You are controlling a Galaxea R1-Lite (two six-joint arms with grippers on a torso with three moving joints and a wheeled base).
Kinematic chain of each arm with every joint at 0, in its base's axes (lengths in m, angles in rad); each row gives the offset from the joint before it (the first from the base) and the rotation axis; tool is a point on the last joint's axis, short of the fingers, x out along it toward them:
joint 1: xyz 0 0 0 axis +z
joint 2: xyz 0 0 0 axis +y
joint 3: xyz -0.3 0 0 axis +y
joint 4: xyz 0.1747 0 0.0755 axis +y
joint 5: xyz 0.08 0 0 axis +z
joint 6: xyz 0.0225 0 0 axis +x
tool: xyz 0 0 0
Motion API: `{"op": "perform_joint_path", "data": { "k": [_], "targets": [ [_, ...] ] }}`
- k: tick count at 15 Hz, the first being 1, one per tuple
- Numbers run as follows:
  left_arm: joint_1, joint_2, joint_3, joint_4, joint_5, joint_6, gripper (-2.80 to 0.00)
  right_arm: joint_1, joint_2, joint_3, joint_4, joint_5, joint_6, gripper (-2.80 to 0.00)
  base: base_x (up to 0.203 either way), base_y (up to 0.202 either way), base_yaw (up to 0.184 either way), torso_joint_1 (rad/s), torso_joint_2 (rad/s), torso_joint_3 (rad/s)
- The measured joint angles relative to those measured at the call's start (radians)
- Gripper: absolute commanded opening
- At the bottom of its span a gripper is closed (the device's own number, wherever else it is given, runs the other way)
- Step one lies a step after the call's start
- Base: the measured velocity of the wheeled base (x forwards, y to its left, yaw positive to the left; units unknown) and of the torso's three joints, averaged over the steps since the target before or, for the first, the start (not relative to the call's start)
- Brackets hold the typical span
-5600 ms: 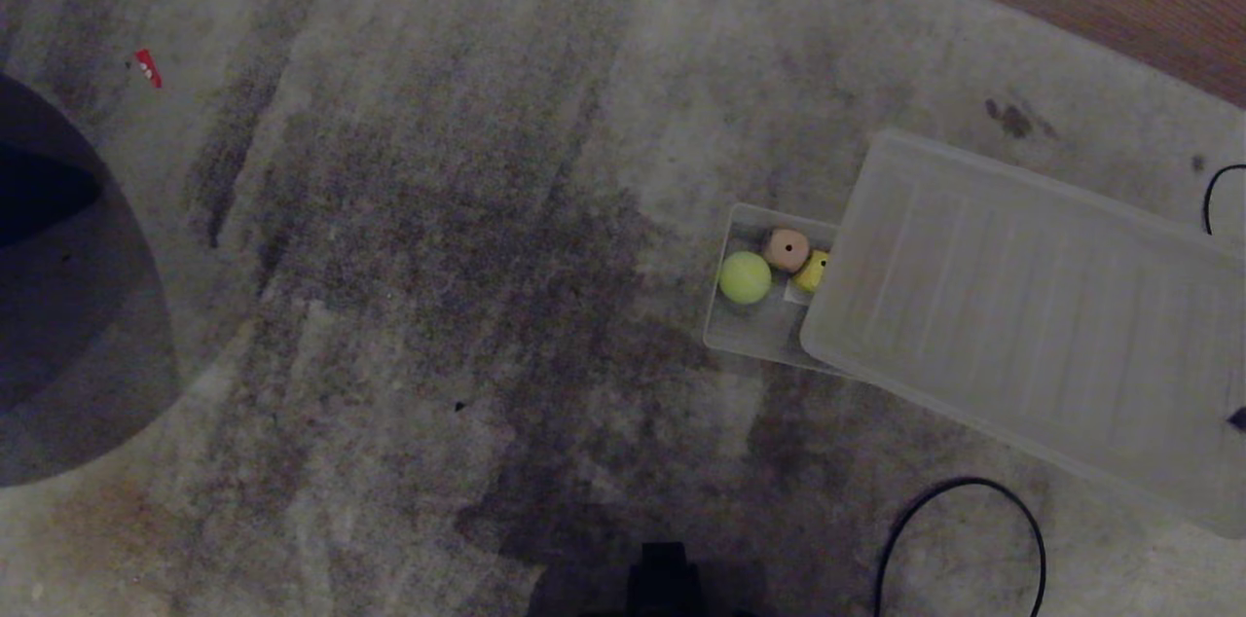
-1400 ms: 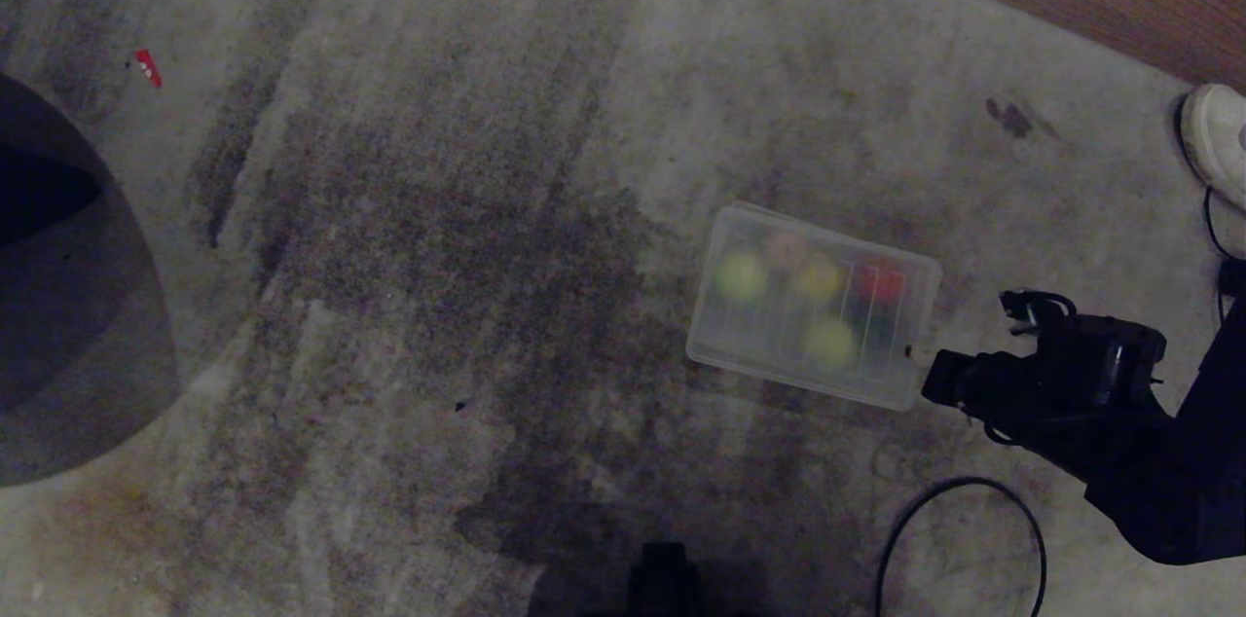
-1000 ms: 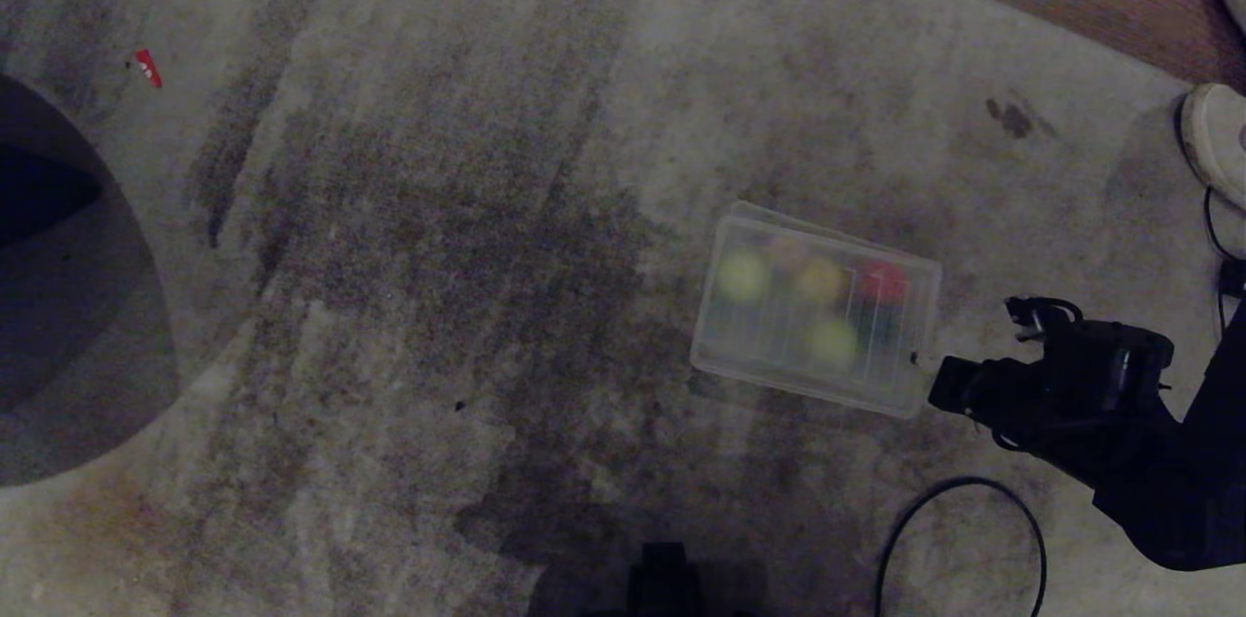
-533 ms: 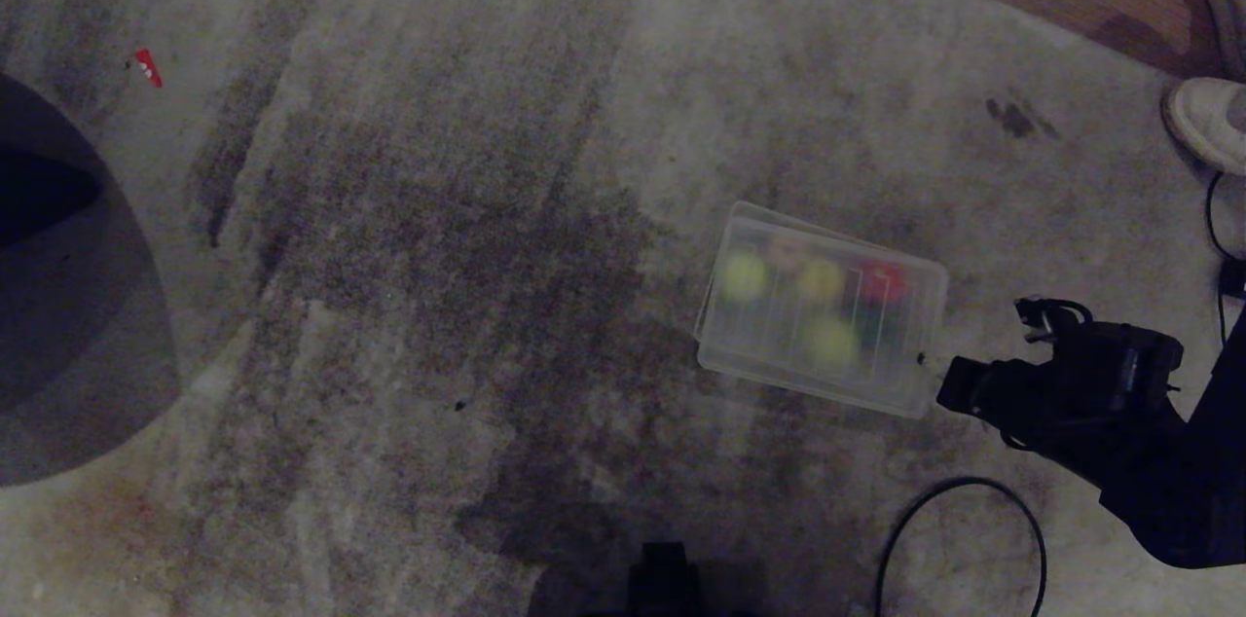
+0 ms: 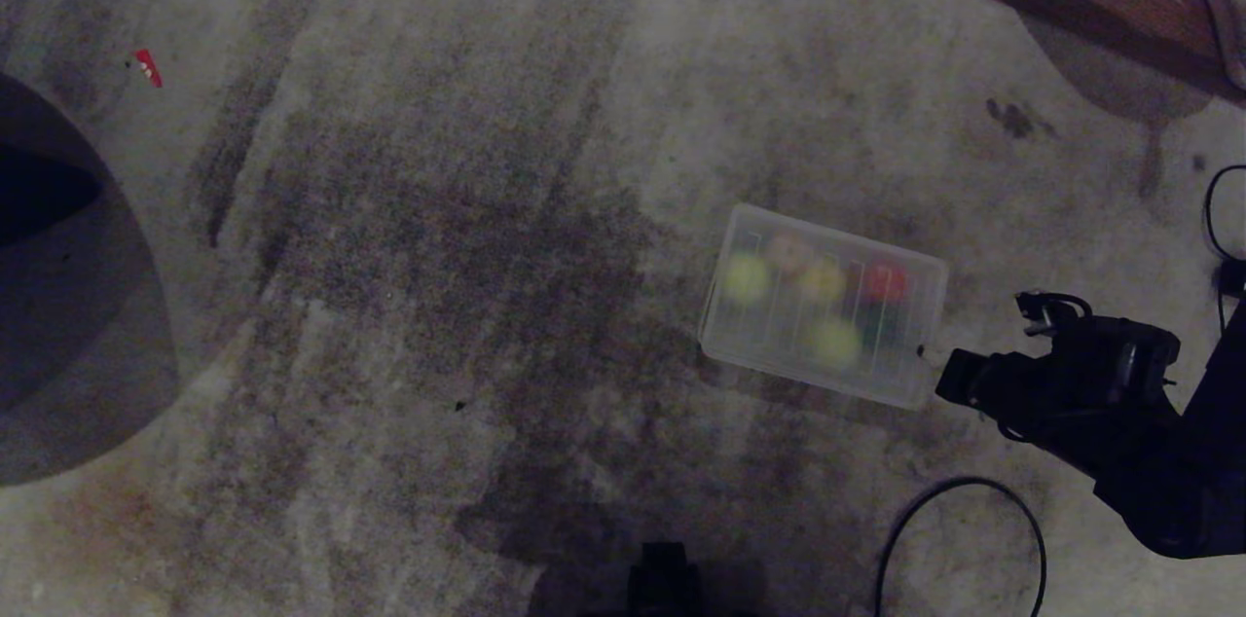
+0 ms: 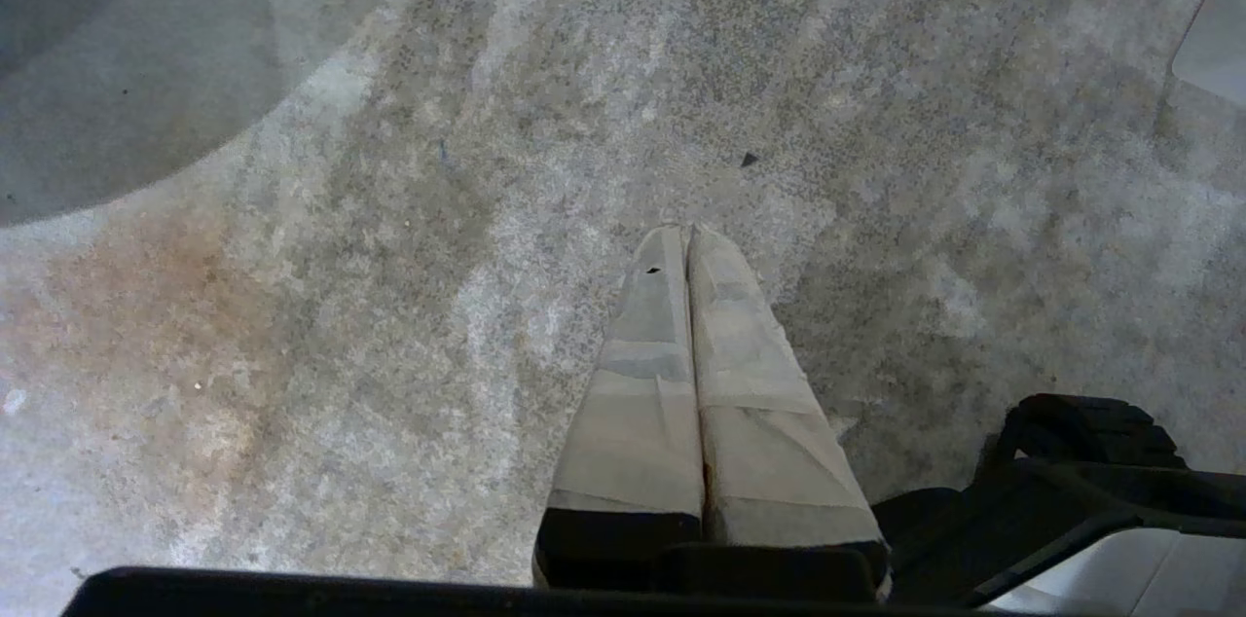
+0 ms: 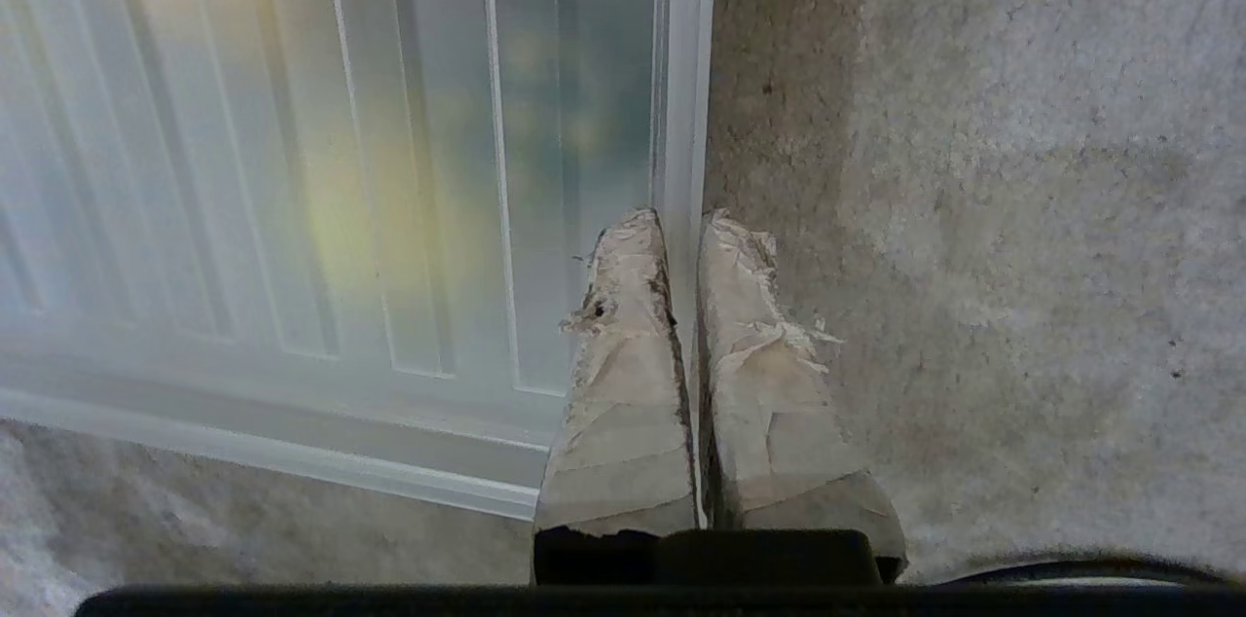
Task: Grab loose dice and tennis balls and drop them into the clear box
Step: Close the lid
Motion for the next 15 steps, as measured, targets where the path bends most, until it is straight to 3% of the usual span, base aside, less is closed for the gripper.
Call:
{"op": "perform_joint_path", "data": {
  "k": [6, 7, 15],
  "targets": [
    [0.000, 0.000, 0.000, 0.000, 0.000, 0.000, -2.80, 0.008, 0.001, -0.017, 0.005, 0.019, 0.002, -2.80, 0.000, 0.000, 0.000, 0.000, 0.00, 0.000],
    [0.000, 0.000, 0.000, 0.000, 0.000, 0.000, -2.80, 0.009, 0.000, -0.018, 0.005, 0.033, 0.002, 0.00, 0.000, 0.000, 0.000, 0.000, 0.00, 0.000],
    [0.000, 0.000, 0.000, 0.000, 0.000, 0.000, -2.80, 0.008, -0.018, -0.015, -0.002, 0.060, -0.003, 0.00, 0.000, 0.000, 0.000, 0.000, 0.00, 0.000]
  ]
}}
